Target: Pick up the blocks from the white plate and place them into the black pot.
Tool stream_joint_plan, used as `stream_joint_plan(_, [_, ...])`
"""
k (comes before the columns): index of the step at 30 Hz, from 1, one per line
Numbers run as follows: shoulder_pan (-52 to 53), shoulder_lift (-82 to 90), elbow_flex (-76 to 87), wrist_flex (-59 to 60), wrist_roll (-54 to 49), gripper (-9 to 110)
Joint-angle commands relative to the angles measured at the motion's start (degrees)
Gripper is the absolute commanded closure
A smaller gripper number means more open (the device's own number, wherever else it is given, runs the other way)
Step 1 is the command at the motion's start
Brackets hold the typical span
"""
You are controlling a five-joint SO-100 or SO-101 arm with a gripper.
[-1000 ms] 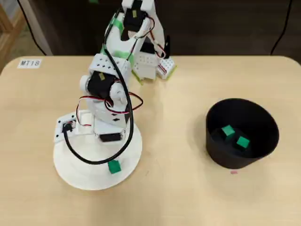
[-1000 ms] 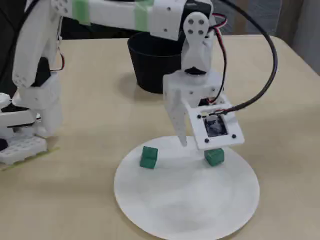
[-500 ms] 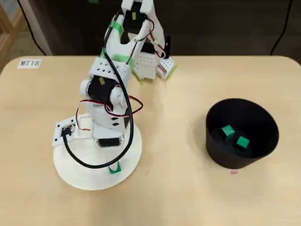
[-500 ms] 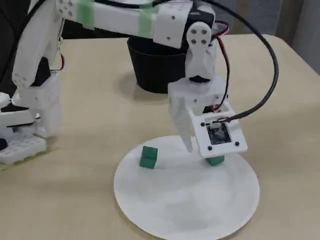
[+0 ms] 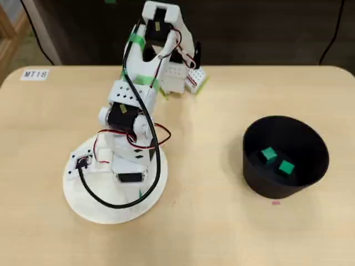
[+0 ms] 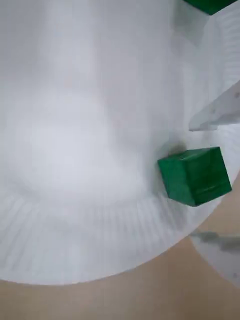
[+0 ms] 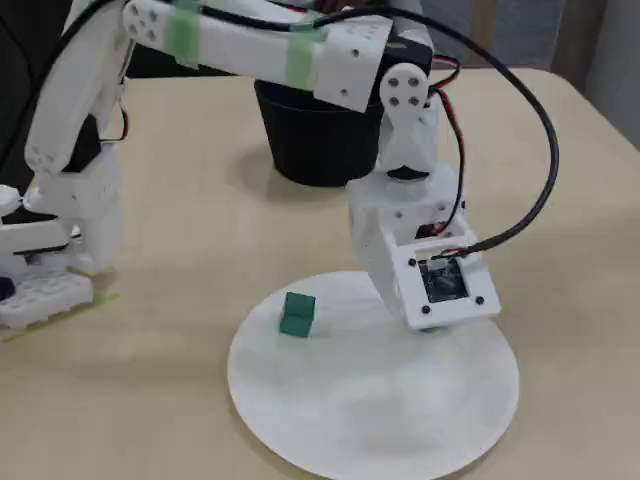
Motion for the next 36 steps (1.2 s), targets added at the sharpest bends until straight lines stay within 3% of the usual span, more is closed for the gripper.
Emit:
stream_joint_plan(1, [0.62, 0.35, -2.90, -0.79, 0.97, 71])
stream_joint_plan(9, [0.44, -1.67, -2.90, -2.99, 2.46, 75])
stream_joint_plan(18, [0.26, -2.81, -3.25, -8.09, 6.33, 104])
stream_joint_plan(36, [-2.72, 9.40, -5.89, -11.87, 8.96, 104])
